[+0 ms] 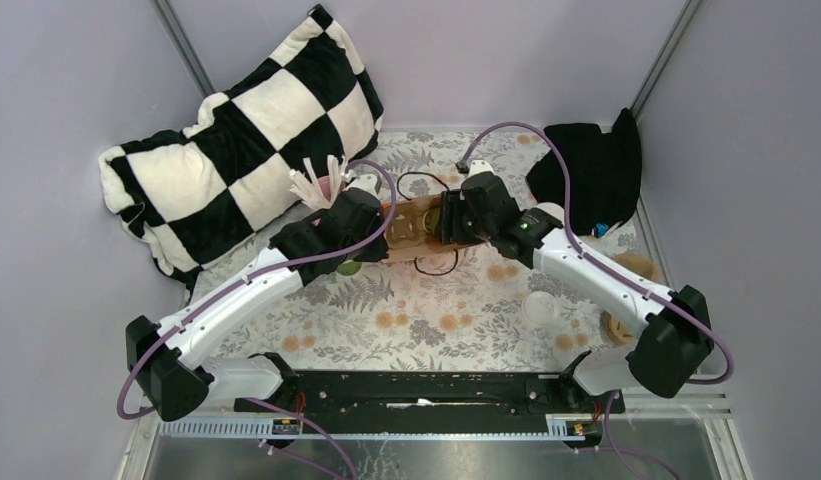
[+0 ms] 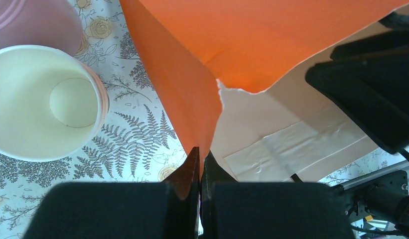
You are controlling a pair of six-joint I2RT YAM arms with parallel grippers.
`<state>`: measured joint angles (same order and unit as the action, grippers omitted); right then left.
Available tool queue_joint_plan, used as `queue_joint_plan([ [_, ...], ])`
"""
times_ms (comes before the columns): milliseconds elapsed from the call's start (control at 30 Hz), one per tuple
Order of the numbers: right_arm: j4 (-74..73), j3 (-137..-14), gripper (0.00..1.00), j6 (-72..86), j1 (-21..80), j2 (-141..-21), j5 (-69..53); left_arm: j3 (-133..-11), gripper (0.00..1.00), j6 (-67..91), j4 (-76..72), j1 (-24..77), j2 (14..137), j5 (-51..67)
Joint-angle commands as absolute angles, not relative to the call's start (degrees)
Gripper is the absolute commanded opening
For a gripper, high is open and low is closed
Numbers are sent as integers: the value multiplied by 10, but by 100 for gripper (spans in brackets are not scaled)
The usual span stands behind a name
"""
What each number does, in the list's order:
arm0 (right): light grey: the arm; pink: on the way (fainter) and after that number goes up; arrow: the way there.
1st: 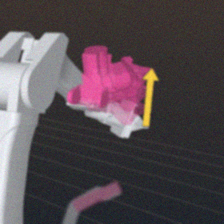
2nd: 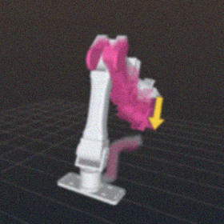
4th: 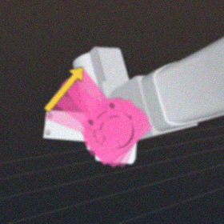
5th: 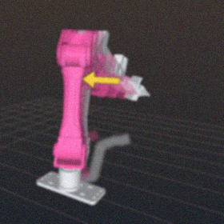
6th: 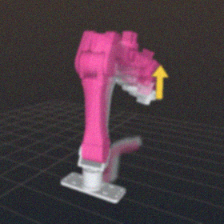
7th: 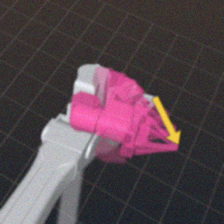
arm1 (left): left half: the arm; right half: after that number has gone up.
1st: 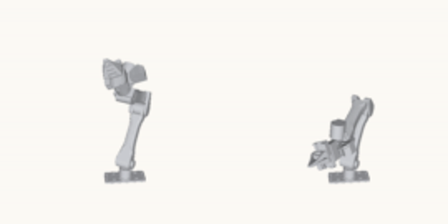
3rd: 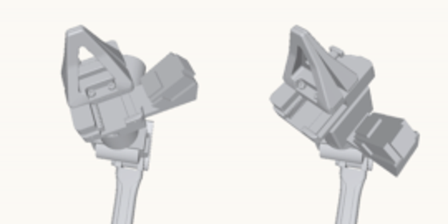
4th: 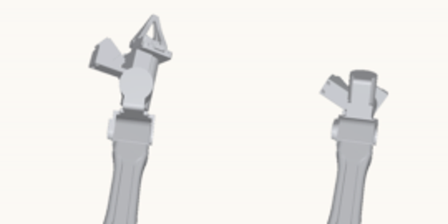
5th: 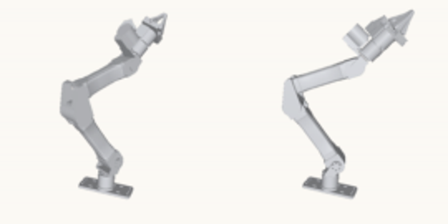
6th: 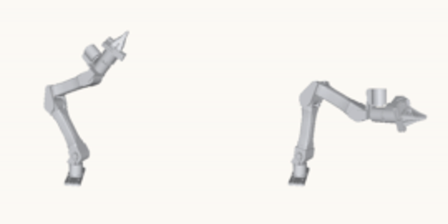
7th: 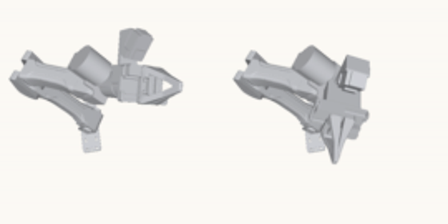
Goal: Pack the takeout coffee
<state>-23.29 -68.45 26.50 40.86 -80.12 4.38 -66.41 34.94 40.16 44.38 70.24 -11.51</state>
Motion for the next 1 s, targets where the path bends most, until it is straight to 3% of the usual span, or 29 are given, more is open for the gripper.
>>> queue_joint_plan([
  [0, -87, -653, 54, 247, 410, -814, 117, -692, 0, 342, 377, 442, 691, -106],
  [67, -76, -654, 47, 249, 410, -829, 139, -697, 0, 340, 381, 442, 692, -107],
  [467, -7, -659, 43, 260, 421, -916, 171, -695, 0, 354, 383, 441, 691, -111],
  [567, 43, -650, 30, 253, 423, -923, 173, -693, 0, 361, 378, 442, 694, -104],
  [600, 32, -660, 25, 245, 424, -926, 175, -693, 0, 364, 378, 441, 695, -104],
  [667, -51, -700, 3, 248, 424, -921, 197, -699, 0, 376, 387, 442, 700, -115],
  [700, -93, -724, 0, 253, 425, -913, 201, -705, 0, 382, 393, 442, 703, -124],
  [967, -380, -894, 0, 250, 425, -840, 96, -793, 0, 430, 485, 439, 764, -221],
])
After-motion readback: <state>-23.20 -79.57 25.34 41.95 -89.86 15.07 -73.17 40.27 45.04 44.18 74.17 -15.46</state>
